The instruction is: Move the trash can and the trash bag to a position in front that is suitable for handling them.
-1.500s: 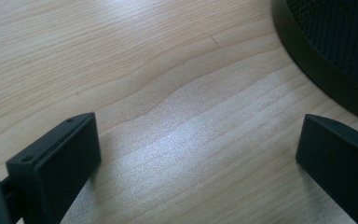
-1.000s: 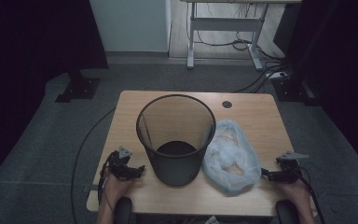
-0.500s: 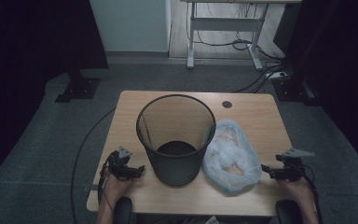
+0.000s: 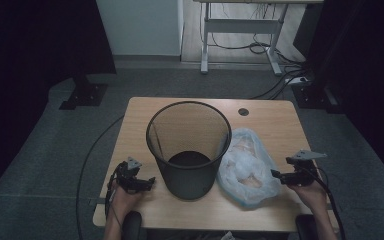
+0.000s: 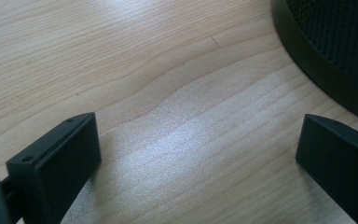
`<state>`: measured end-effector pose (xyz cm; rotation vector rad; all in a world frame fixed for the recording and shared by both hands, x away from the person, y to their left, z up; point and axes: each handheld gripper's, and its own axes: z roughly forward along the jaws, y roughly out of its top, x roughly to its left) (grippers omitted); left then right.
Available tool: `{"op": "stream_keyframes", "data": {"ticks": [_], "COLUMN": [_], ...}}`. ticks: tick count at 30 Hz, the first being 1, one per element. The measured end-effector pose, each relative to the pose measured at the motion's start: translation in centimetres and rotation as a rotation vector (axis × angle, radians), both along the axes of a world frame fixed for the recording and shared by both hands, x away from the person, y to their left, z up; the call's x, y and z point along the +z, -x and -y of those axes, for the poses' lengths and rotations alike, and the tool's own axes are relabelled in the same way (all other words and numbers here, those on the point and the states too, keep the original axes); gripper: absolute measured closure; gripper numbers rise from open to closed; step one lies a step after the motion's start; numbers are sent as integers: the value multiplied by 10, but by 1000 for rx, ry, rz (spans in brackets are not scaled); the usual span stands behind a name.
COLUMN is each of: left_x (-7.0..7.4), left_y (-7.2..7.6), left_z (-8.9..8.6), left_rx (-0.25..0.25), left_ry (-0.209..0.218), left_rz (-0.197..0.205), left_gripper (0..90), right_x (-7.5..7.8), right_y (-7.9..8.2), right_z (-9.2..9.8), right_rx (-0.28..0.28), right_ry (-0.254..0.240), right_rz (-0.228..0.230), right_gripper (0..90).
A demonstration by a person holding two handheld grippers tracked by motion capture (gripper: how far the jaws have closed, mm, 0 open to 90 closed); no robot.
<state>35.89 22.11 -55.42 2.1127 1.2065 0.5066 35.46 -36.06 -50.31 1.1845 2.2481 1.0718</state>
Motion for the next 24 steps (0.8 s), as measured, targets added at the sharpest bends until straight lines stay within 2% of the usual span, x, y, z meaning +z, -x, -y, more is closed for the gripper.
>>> {"op": "stream_keyframes", "data": {"ticks": [3, 12, 14, 19, 24], "left_x": [0, 0, 0, 0, 0], "left_y": [0, 0, 0, 0, 0], "left_z": [0, 0, 0, 0, 0], "left_rx": [0, 0, 0, 0, 0], "left_ry": [0, 0, 0, 0, -1], "left_rz": [0, 0, 0, 1, 0], "left_gripper": [0, 0, 0, 0, 0], "right_x": [-8, -44, -49, -53, -54], "right_y": [-8, -22, -24, -22, -18], "right_z": [-5, -10, -9, -2, 3], "right_rx": [2, 24, 20, 19, 18], "right_ry": [15, 92, 85, 60, 58], "right_rz": [-10, -92, -106, -76, -68], "right_gripper": [130, 137, 140, 140, 138]}}
